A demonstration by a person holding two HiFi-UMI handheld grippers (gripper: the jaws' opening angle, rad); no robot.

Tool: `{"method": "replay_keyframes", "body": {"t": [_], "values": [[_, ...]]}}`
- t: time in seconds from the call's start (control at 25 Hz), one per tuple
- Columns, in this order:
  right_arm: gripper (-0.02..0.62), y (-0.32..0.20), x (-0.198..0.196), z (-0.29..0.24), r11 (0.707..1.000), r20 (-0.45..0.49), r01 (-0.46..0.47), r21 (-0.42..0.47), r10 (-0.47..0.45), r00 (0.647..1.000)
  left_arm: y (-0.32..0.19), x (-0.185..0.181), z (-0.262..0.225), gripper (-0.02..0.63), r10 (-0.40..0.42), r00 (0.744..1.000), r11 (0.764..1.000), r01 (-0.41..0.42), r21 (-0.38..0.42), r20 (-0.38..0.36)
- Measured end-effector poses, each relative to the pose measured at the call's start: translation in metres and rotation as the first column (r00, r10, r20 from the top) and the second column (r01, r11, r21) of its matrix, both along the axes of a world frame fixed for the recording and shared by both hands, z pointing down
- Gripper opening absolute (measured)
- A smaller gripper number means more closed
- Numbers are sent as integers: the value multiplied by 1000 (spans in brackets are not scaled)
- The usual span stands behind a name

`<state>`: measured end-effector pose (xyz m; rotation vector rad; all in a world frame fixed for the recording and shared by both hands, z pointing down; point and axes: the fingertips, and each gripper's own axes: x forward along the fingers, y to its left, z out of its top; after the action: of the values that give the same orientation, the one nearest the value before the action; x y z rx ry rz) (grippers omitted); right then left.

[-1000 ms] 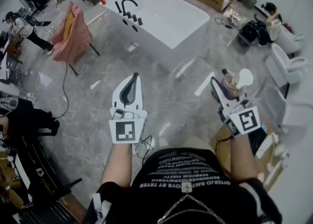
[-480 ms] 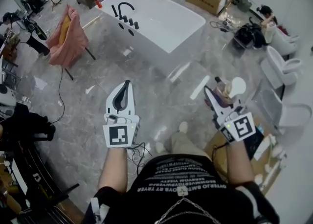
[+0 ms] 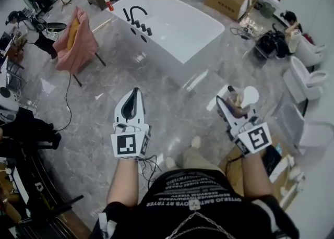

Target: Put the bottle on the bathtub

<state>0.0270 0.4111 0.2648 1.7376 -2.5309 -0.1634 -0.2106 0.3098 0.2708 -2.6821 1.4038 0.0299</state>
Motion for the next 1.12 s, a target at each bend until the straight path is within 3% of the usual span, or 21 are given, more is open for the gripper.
{"method": "replay_keyframes", "body": {"t": [0.44, 0.6, 0.76, 1.12], "values": [[176, -53, 35, 3, 1000, 25, 30, -10, -29, 999, -39, 33, 10, 2, -10, 1000, 1000, 11, -29, 16], [176, -73, 48, 6, 999, 29, 43, -19, -43, 999, -56, 44, 9, 2, -37, 999, 998, 36, -43, -14], [176, -88, 60, 7, 998, 8, 66, -14, -66, 998, -70, 55, 11, 3, -45, 999, 998, 45, -35, 17], [176, -121, 95, -2, 995, 48, 102, 11, -103, 994, -101, 90, 0, 2, -91, 996, 996, 91, -10, -6]]}}
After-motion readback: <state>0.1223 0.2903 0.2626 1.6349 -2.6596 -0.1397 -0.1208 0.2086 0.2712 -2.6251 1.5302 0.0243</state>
